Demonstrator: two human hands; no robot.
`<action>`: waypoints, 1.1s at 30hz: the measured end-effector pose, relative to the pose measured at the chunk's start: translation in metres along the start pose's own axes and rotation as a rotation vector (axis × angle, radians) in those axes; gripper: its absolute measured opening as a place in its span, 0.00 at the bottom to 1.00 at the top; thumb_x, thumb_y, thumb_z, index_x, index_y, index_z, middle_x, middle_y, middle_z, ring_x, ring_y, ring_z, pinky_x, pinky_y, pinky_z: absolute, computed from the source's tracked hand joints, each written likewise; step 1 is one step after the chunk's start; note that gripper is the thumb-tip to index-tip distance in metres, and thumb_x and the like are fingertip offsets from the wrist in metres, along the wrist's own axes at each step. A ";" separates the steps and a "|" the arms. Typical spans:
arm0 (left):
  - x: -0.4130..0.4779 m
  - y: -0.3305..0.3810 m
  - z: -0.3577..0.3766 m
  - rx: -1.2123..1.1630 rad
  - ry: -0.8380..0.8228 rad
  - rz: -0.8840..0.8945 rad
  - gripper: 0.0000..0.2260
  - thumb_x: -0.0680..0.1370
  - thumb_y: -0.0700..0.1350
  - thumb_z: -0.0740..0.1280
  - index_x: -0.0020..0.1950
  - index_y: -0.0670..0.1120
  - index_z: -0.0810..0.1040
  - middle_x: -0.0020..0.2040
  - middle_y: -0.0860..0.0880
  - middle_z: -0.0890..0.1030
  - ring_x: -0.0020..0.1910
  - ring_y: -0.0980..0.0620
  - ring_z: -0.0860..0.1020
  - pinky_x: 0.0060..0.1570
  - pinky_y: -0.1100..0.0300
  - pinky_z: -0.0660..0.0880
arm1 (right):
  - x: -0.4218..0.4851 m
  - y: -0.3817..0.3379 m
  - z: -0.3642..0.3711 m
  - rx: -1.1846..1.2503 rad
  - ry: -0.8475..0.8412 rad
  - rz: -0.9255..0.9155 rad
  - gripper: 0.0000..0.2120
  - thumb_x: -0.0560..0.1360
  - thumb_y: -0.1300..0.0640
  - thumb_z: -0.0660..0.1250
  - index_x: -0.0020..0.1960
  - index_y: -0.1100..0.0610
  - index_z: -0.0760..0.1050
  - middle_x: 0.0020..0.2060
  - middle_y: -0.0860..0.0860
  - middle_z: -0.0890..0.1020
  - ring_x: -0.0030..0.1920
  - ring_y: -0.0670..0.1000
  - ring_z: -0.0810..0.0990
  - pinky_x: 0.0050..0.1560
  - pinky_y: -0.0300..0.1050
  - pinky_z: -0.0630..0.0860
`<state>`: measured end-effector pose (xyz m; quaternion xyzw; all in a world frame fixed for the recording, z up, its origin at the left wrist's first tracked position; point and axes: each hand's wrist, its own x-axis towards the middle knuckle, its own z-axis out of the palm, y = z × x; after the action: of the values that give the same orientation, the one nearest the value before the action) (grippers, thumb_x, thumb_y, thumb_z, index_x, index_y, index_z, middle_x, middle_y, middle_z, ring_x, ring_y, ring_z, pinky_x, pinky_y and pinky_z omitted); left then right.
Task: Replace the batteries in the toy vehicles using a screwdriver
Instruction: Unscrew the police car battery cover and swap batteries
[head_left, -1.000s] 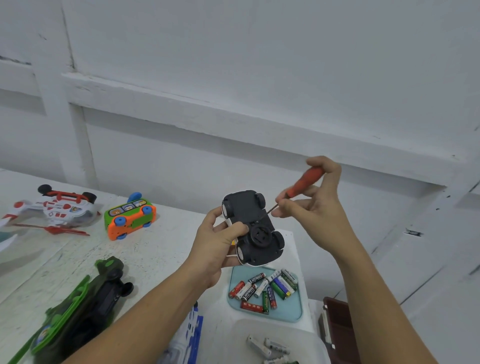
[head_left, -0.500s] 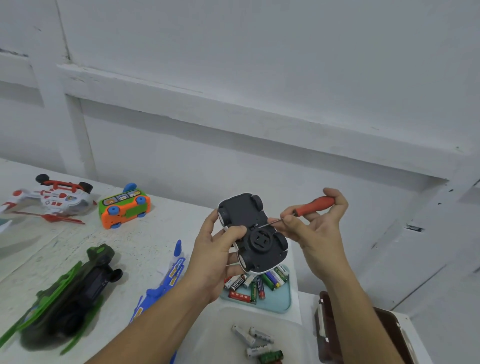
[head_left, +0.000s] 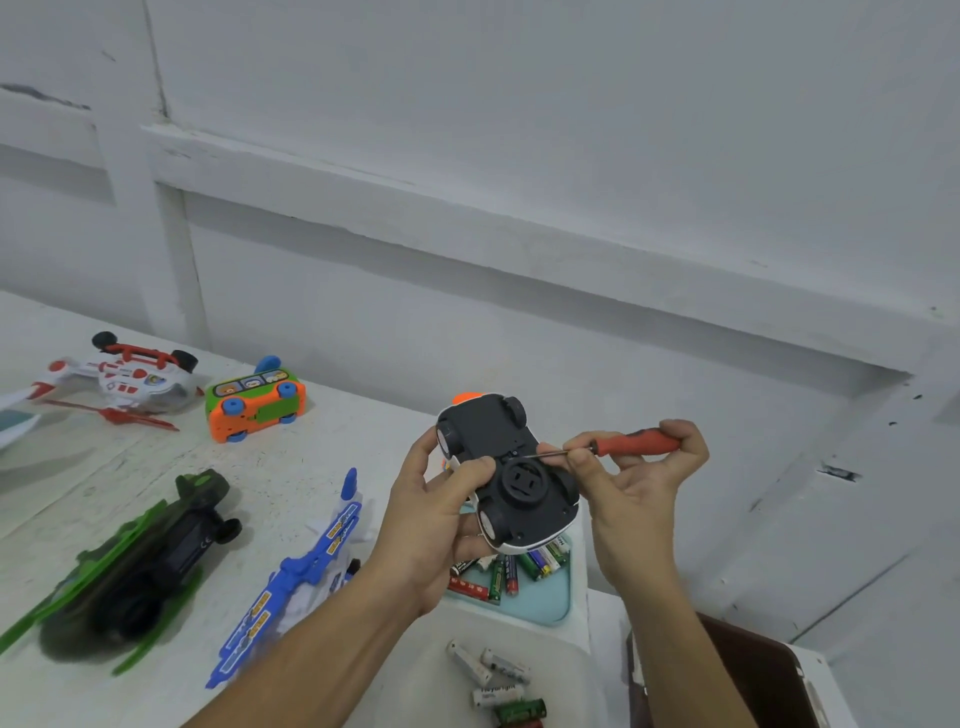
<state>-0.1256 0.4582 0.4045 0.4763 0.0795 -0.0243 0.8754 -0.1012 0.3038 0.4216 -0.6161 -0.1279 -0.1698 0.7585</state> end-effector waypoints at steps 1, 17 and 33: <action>0.000 0.001 0.000 0.004 -0.007 0.004 0.19 0.77 0.38 0.69 0.63 0.57 0.73 0.50 0.45 0.85 0.36 0.41 0.84 0.27 0.55 0.79 | -0.001 0.001 0.000 0.039 0.017 0.030 0.31 0.73 0.78 0.63 0.55 0.44 0.57 0.41 0.59 0.79 0.39 0.60 0.84 0.51 0.49 0.81; 0.000 0.005 -0.004 -0.009 -0.032 0.004 0.20 0.76 0.37 0.70 0.58 0.61 0.73 0.54 0.44 0.84 0.43 0.36 0.84 0.30 0.50 0.82 | 0.001 0.018 0.001 0.140 0.095 0.164 0.31 0.74 0.75 0.64 0.53 0.40 0.59 0.40 0.56 0.83 0.52 0.71 0.79 0.57 0.54 0.79; 0.011 0.001 -0.004 0.000 -0.048 0.041 0.19 0.76 0.37 0.69 0.57 0.60 0.73 0.52 0.44 0.85 0.44 0.34 0.84 0.35 0.44 0.81 | 0.006 0.014 0.002 0.146 0.077 0.143 0.29 0.75 0.76 0.62 0.55 0.43 0.58 0.42 0.61 0.81 0.46 0.64 0.82 0.53 0.47 0.81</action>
<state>-0.1146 0.4627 0.4012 0.4772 0.0487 -0.0175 0.8773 -0.0900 0.3078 0.4116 -0.5598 -0.0663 -0.1290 0.8158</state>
